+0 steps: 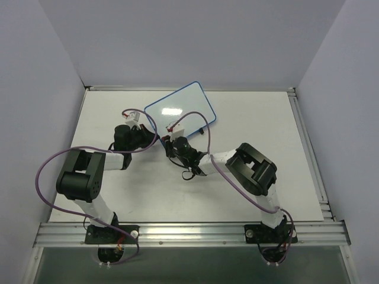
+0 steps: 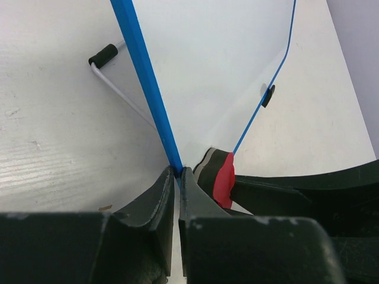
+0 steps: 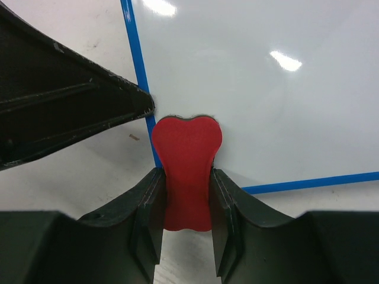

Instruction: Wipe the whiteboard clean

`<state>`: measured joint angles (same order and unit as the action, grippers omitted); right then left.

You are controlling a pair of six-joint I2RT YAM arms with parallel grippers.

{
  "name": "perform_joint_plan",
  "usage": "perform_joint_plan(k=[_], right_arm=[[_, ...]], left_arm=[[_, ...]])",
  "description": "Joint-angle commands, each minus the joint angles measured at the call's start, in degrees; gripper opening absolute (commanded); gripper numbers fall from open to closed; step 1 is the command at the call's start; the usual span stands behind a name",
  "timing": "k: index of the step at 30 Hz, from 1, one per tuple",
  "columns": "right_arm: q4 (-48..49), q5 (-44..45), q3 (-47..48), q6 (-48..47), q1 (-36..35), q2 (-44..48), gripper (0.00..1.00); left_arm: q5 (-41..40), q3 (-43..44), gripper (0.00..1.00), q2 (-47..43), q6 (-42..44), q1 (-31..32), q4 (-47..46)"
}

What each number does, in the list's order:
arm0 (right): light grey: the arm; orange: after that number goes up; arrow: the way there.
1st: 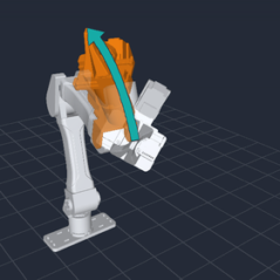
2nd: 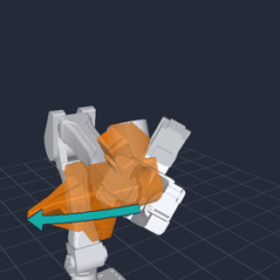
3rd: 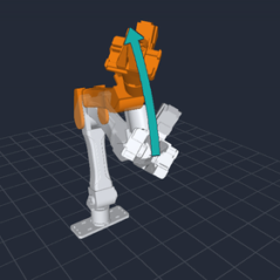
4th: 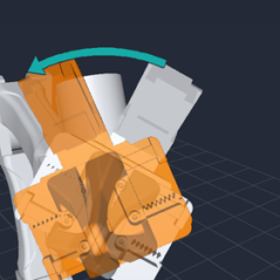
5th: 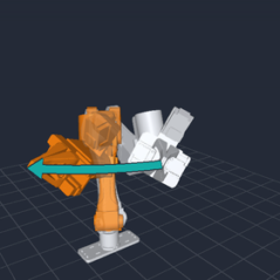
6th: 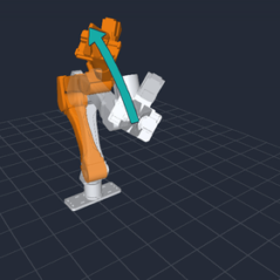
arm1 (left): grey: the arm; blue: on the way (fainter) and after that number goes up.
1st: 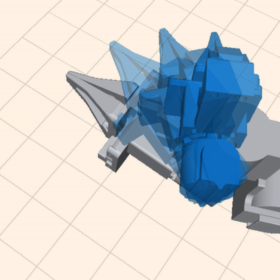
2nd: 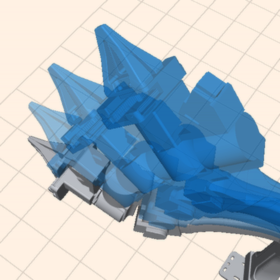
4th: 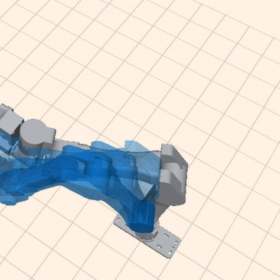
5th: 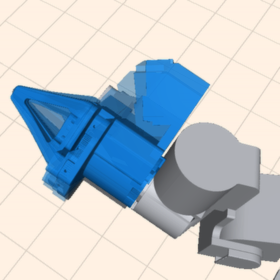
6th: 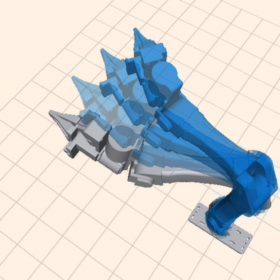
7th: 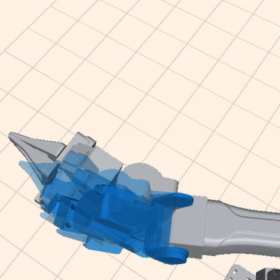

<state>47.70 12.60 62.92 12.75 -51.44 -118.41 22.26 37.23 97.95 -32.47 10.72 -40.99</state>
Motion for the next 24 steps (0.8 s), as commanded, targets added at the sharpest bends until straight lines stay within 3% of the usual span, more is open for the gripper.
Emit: perform_joint_plan(k=[1,14,24], right_arm=[[-9.74,0.32,-2.71,1.92,2.39,0.02,0.06],[-4.81,-8.73,-2.89,4.82,7.23,3.18,0.07],[-6.13,-10.93,6.24,5.61,7.49,-0.15,0.07]], left_arm=[[2.00,1.00,0.02,-1.10,1.88,0.88,0.12],[2.08,1.26,0.02,-0.57,1.88,0.97,0.21],[2.08,1.35,0.02,-0.39,1.88,1.06,0.21]])
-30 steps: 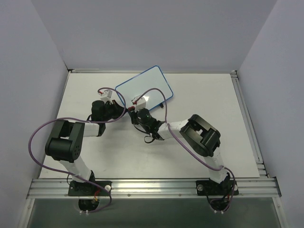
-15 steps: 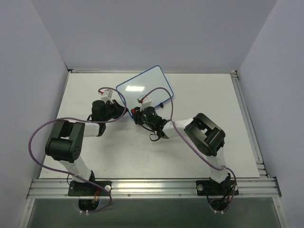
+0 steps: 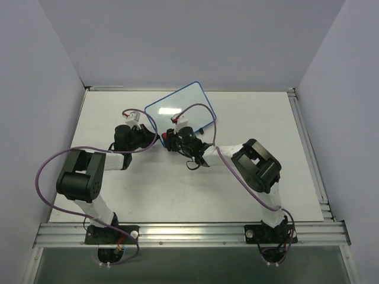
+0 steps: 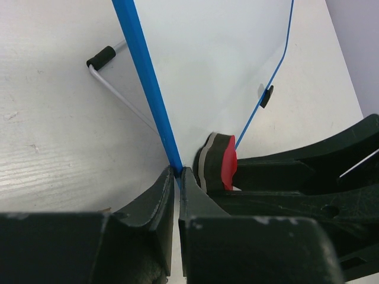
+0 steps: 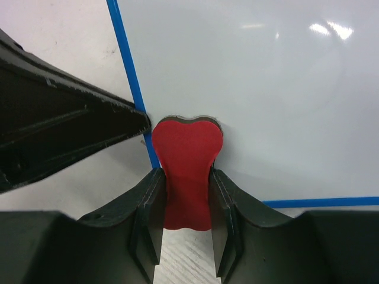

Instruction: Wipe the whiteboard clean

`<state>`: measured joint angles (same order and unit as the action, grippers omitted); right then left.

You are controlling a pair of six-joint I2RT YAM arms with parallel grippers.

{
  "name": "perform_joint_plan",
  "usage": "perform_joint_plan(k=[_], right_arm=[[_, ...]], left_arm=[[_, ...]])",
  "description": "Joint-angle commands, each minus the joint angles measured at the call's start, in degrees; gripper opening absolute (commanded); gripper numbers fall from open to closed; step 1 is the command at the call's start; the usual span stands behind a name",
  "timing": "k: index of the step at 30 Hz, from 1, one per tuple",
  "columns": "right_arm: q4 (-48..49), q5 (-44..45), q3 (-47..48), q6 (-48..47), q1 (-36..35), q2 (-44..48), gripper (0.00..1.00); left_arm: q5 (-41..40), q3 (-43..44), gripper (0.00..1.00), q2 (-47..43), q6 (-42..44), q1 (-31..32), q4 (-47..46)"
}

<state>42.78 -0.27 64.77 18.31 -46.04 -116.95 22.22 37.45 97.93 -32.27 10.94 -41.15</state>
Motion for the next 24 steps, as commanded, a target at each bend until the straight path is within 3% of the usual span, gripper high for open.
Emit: perform_joint_plan(k=[1,13,24], right_arm=[[-1.73,1.42,6.14,0.06,2.01,-1.79,0.07],[-6.31,6.16,14.33,-1.25,5.26,-4.78,0.07],[-7.71,10.03,11.08,-1.51,14.92,-4.52,0.08]], left_arm=[[2.13,1.13,0.02,-0.46,1.69,0.84,0.28],[2.13,1.13,0.02,-0.64,1.77,1.01,0.54],[2.04,1.22,0.02,-0.46,1.86,1.01,0.54]])
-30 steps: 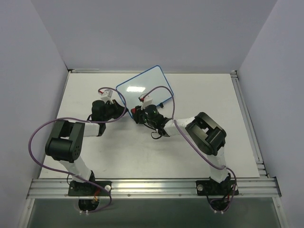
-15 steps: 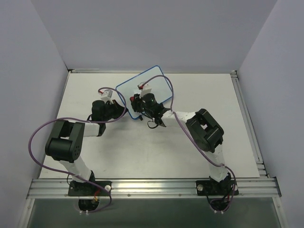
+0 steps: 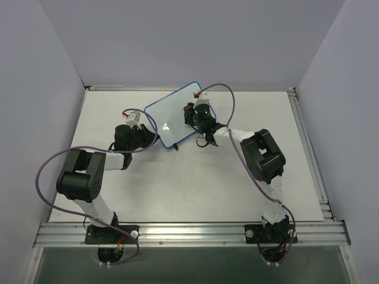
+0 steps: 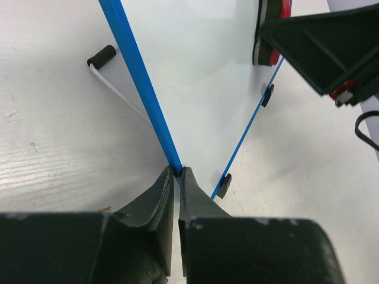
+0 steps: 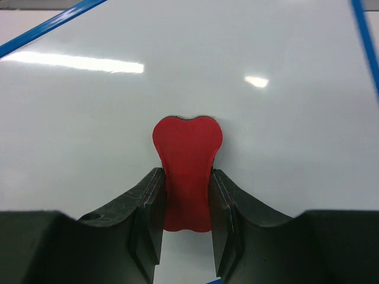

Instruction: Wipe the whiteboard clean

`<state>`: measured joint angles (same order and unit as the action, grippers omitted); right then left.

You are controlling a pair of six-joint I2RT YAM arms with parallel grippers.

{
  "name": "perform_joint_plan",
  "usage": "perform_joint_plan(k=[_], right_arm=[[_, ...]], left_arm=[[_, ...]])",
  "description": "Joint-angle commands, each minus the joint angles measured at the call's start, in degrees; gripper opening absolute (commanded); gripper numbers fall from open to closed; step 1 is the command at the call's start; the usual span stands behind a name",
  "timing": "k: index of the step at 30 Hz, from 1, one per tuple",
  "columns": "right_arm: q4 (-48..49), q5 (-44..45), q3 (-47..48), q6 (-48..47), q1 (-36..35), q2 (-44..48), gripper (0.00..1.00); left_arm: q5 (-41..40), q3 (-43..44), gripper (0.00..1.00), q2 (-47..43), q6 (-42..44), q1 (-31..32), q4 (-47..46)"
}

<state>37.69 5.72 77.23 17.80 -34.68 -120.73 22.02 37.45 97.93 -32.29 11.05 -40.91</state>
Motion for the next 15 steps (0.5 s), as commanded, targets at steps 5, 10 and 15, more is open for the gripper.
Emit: perform_joint_plan(k=[5,10,15], right_arm=[[-3.33,5.44,-1.47,-2.33,6.72,-0.65,0.07],[-5.08,5.80,1.34,-3.74,8.66,-1.62,0.08],[-4.83,5.19,1.00,-3.83,9.19,-0.30,0.08]], left_arm=[[2.24,1.22,0.02,-0.20,1.88,0.90,0.30],[2.15,1.31,0.02,-0.02,1.88,0.90,0.30],[1.71,1.13,0.02,-0.37,1.88,0.90,0.39]])
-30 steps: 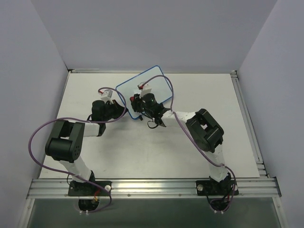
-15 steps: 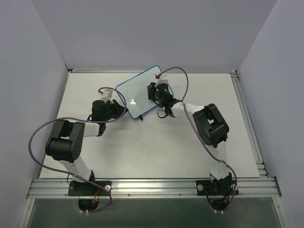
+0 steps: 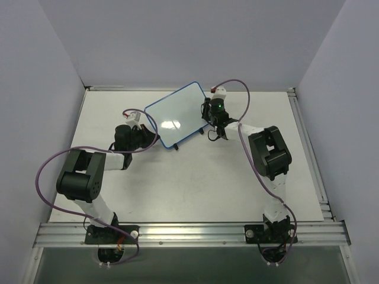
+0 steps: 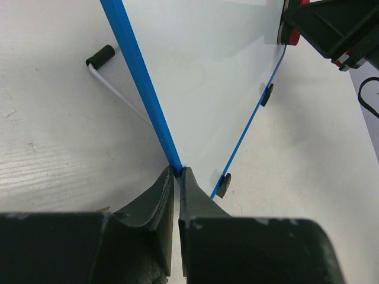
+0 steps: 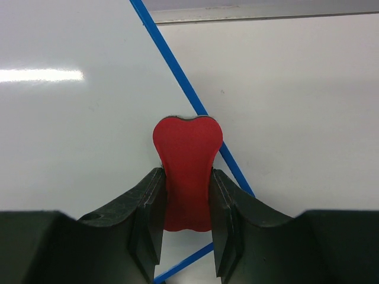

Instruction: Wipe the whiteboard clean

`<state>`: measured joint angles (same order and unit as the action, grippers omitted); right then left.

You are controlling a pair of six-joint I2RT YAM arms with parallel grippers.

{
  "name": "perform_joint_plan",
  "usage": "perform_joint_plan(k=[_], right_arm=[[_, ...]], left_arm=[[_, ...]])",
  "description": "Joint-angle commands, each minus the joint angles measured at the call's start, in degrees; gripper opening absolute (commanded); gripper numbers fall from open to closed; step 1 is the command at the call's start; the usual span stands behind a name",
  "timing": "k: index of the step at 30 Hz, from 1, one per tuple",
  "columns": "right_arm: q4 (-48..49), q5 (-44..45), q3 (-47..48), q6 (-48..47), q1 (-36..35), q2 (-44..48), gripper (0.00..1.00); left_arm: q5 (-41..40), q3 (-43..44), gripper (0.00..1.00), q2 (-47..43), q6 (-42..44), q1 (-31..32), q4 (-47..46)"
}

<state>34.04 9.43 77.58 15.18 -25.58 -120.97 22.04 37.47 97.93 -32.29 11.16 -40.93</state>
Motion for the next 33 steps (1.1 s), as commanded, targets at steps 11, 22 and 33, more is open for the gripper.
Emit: perform_joint_plan(k=[11,22,33], right_arm=[[0.24,0.94,-12.96,-0.77,0.18,15.21,0.08],[-3.45,-0.46,-24.23,-0.50,-0.78,27.18,0.09],[-17.24,-6.87,-22.30,-1.65,-9.57,28.68,0.11]], left_arm=[[1.86,0.23,0.54,-1.25,1.79,0.71,-0.73],[-0.16,-1.87,0.71,-6.43,2.15,0.36,1.11],[-8.50,-6.54,0.76,-22.42,0.13,0.18,7.96]])
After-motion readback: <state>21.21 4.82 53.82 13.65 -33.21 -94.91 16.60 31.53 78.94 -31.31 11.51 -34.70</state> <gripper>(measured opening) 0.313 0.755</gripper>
